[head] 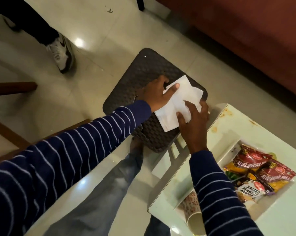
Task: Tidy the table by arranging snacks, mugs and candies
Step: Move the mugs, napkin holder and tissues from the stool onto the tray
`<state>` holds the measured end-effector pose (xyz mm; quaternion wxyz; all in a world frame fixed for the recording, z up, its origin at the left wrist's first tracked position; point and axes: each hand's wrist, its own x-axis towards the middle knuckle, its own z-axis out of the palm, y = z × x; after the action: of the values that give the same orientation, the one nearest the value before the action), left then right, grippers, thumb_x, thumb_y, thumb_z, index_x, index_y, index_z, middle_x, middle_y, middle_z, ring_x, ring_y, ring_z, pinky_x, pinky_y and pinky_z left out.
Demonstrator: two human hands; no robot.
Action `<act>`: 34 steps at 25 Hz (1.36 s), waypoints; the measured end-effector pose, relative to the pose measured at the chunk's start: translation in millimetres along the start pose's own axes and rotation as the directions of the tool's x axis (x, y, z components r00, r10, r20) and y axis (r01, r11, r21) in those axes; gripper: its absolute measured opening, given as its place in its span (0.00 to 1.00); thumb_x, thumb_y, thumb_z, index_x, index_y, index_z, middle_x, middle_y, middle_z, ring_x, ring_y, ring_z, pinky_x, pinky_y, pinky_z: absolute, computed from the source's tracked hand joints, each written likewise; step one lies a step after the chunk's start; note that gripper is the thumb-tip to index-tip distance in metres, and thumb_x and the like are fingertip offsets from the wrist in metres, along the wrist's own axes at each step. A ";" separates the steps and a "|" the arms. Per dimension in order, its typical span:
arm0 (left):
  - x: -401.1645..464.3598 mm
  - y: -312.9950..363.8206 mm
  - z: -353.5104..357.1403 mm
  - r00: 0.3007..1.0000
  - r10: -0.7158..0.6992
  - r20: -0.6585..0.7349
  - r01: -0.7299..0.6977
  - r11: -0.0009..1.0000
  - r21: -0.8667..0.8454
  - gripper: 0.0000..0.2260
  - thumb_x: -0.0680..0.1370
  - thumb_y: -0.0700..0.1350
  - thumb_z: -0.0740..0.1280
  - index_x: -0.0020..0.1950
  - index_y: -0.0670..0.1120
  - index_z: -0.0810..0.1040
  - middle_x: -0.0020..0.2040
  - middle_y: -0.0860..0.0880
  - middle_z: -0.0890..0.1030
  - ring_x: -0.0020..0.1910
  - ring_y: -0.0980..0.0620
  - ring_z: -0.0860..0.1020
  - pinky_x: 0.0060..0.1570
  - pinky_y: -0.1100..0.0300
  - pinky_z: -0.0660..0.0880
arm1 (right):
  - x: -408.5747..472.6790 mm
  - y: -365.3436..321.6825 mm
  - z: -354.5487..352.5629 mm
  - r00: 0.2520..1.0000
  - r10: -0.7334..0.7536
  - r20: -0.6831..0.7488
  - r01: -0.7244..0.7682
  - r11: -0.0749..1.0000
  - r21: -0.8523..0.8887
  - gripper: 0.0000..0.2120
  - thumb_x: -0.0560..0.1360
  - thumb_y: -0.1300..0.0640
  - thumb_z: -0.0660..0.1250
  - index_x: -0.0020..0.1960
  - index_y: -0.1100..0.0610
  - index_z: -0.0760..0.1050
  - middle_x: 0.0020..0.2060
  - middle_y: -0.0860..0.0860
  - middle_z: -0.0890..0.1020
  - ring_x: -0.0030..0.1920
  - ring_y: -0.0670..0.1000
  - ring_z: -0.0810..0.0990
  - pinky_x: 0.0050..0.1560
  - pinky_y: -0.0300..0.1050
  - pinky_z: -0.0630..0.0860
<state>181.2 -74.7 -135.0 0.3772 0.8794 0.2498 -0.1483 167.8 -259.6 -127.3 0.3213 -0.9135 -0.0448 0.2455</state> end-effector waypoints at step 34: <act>-160.6 73.9 56.3 0.694 -0.030 0.719 0.714 0.156 -0.683 0.16 0.78 0.54 0.68 0.62 0.47 0.81 0.64 0.42 0.80 0.65 0.42 0.76 0.66 0.42 0.71 | -118.2 52.2 -130.7 0.871 0.380 0.312 -0.467 0.439 0.768 0.18 0.75 0.65 0.68 0.61 0.48 0.78 0.55 0.48 0.85 0.53 0.50 0.85 0.44 0.46 0.83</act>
<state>84.3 -212.4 -57.1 0.8200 0.2861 0.3874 -0.3092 122.8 -402.9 -21.5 0.6351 -0.6235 0.2902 0.3516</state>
